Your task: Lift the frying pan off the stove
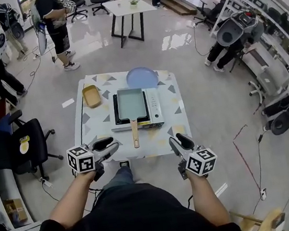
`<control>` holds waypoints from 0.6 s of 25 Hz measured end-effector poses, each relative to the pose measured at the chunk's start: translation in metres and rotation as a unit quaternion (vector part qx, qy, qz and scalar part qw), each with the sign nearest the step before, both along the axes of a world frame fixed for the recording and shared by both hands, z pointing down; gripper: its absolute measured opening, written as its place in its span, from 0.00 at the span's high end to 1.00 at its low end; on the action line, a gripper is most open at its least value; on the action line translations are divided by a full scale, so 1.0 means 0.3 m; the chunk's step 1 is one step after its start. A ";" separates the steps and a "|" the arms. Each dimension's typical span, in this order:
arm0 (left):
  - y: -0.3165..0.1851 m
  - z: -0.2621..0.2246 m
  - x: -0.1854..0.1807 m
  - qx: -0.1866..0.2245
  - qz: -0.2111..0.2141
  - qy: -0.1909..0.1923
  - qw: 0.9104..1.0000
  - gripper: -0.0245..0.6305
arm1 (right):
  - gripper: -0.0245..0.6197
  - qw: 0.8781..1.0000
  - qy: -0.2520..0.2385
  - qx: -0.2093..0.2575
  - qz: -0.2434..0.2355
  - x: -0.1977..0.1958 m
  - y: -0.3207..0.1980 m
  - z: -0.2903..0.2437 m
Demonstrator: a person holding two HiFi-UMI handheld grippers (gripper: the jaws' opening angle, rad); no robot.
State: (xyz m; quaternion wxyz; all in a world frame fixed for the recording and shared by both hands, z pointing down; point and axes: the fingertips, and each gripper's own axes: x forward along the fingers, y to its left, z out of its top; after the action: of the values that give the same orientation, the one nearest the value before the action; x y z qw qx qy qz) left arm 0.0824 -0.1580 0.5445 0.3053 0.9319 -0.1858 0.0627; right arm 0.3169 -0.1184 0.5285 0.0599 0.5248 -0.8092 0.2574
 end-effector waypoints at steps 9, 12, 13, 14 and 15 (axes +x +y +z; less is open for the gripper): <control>0.001 0.115 -0.001 -0.026 0.012 -0.020 0.999 0.71 | 0.66 0.999 0.004 -0.031 -0.029 -0.062 -0.077 0.083; -0.020 0.144 -0.004 -0.034 0.015 -0.024 0.999 0.71 | 0.66 0.998 0.004 -0.043 -0.035 -0.075 -0.107 0.111; -0.029 0.156 -0.004 -0.037 0.016 -0.025 0.999 0.71 | 0.66 0.998 0.005 -0.047 -0.038 -0.078 -0.119 0.122; -0.038 0.168 -0.003 -0.040 0.017 -0.026 0.999 0.71 | 0.66 0.998 0.005 -0.051 -0.040 -0.081 -0.133 0.134; -0.048 0.182 -0.001 -0.045 0.018 -0.027 0.998 0.71 | 0.66 0.998 0.005 -0.055 -0.042 -0.084 -0.146 0.146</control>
State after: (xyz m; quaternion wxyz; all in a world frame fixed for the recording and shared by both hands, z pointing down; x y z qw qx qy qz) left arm 0.0820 -0.1722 0.5989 0.3402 0.9184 -0.1746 0.1014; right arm 0.2916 -0.1623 0.5722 0.1035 0.4879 -0.8146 0.2961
